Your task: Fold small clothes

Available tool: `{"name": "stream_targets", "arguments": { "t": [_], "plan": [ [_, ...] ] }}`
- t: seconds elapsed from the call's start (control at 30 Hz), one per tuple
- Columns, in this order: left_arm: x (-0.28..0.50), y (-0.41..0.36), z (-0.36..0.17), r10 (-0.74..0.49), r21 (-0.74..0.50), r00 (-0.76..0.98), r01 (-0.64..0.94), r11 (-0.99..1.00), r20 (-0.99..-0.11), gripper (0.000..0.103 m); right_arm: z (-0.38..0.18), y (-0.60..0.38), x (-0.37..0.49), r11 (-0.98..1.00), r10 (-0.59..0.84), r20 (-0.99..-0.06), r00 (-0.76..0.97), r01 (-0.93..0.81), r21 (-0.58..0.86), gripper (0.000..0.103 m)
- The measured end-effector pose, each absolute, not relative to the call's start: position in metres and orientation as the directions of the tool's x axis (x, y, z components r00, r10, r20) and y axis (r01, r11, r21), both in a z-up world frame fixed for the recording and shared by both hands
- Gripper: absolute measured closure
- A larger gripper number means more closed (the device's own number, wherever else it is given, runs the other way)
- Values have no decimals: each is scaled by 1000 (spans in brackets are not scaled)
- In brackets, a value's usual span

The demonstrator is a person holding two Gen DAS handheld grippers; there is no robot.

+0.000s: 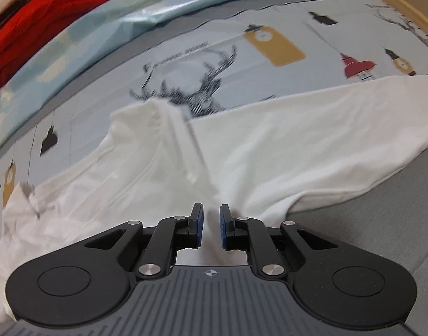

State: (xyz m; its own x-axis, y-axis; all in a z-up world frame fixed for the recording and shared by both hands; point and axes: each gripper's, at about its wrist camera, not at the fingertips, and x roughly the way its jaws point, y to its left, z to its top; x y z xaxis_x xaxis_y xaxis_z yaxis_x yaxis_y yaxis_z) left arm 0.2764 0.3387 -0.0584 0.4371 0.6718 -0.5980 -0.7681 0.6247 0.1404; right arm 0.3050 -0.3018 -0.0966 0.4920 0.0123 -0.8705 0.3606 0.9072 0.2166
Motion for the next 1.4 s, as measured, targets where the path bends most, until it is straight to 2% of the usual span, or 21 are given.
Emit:
{"name": "stream_targets", "arguments": {
  "t": [0.07, 0.13, 0.2, 0.27, 0.33, 0.43, 0.57, 0.63, 0.67, 0.7, 0.73, 0.77, 0.87, 0.93, 1.03, 1.1, 1.2, 1.27, 1.33, 1.4],
  "plan": [
    [295, 296, -70, 502, 59, 608, -599, 799, -615, 57, -95, -311, 307, 897, 4, -857, 515, 377, 231, 91],
    [315, 257, -88, 304, -43, 685, -439, 898, -662, 57, -93, -318, 310, 889, -6, -842, 540, 389, 243, 91],
    [333, 217, -109, 129, -112, 680, -298, 948, -722, 57, -92, -322, 314, 888, -1, -824, 566, 380, 260, 89],
    [347, 175, -127, 18, -138, 660, -184, 973, -751, 57, -94, -323, 322, 901, 23, -809, 588, 338, 272, 85],
    [358, 145, -141, -29, -120, 623, -104, 987, -782, 56, -98, -320, 334, 924, 48, -792, 609, 275, 267, 81],
    [364, 117, -157, -47, -96, 601, -50, 994, -798, 51, -105, -314, 355, 943, 88, -773, 629, 198, 269, 80],
    [377, 112, -173, -50, -96, 571, -51, 994, -819, 51, -119, -307, 381, 951, 129, -766, 630, 139, 275, 76],
    [382, 112, -177, -56, -91, 579, -32, 995, -813, 63, -129, -300, 393, 960, 139, -778, 613, 110, 257, 76],
    [385, 110, -177, -70, -92, 583, -8, 996, -809, 85, -135, -296, 399, 966, 148, -790, 595, 85, 245, 77],
    [391, 114, -177, -77, -94, 584, 3, 996, -808, 89, -138, -292, 401, 972, 152, -789, 596, 56, 230, 83],
    [395, 113, -176, -59, -73, 592, 1, 997, -804, 93, -138, -288, 402, 978, 144, -778, 611, 35, 208, 86],
    [398, 113, -172, -27, -44, 607, -14, 999, -794, 102, -137, -286, 403, 982, 136, -770, 623, 15, 186, 89],
    [403, 120, -157, -7, -74, 688, -68, 995, -726, 102, -128, -295, 404, 973, 128, -728, 674, 56, 223, 92],
    [401, 114, -142, 22, -52, 750, -75, 996, -661, 102, -114, -300, 400, 964, 113, -673, 731, 84, 253, 92],
    [397, 108, -123, 54, -21, 794, -85, 996, -606, 97, -96, -291, 392, 983, 67, -589, 805, 47, 176, 87],
    [399, 111, -120, 38, -34, 759, -78, 996, -650, 73, -97, -292, 394, 986, 15, -643, 765, 96, 136, 61],
    [391, 115, -123, -21, -83, 729, -49, 995, -684, 73, -104, -309, 386, 968, 0, -694, 720, 174, 180, 62],
    [389, 113, -132, -98, -135, 667, -4, 991, -738, 73, -111, -321, 378, 961, -15, -726, 687, 211, 180, 62],
    [387, 111, -151, -148, -176, 597, 11, 984, -789, 73, -122, -328, 372, 965, -40, -772, 634, 224, 133, 63],
    [385, 109, -175, -122, -142, 498, -3, 990, -859, 75, -134, -344, 361, 957, -117, -797, 592, 283, 69, 66]
  ]
}}
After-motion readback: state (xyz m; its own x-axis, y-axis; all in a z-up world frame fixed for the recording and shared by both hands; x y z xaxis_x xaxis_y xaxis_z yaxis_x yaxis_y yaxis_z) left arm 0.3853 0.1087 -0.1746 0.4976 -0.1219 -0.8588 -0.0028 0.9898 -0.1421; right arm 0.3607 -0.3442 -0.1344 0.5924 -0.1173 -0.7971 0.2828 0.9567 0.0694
